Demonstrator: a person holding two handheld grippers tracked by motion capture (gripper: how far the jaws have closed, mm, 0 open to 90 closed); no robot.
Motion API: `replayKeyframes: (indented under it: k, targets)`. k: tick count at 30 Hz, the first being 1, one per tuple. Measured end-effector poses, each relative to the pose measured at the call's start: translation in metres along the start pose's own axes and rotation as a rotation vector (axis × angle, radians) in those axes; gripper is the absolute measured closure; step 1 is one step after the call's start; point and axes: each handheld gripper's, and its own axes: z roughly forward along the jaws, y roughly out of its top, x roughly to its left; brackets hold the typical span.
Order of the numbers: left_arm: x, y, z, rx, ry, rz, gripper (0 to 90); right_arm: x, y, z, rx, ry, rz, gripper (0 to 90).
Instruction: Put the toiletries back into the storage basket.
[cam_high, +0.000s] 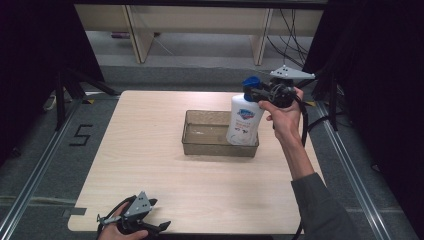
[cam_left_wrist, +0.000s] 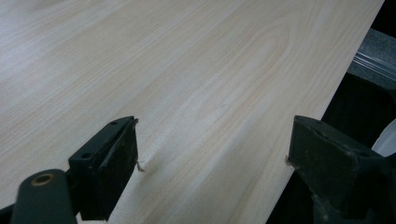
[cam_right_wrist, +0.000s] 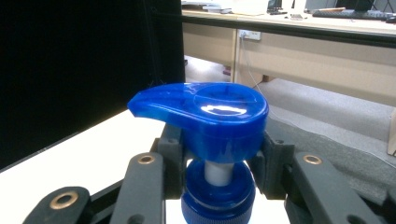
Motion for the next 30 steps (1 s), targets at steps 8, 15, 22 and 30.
replayKeyframes:
  k: [8, 15, 22, 30]
  targets:
    - [0.002, 0.0, -0.001, 0.017, 0.01, 0.027, 15.4, -0.004, -0.009, 0.002, 0.004, -0.001, -0.016, 61.2]
    - [0.002, 0.0, -0.001, 0.019, 0.009, 0.024, 15.4, -0.004, -0.016, 0.002, 0.017, 0.012, 0.002, 61.2]
    - [0.002, 0.0, -0.001, 0.019, 0.011, 0.024, 15.4, -0.005, -0.023, 0.003, 0.029, 0.01, 0.016, 61.1]
    - [0.002, 0.0, -0.001, 0.018, 0.012, 0.026, 15.4, -0.007, -0.031, 0.006, 0.047, 0.01, 0.011, 61.0]
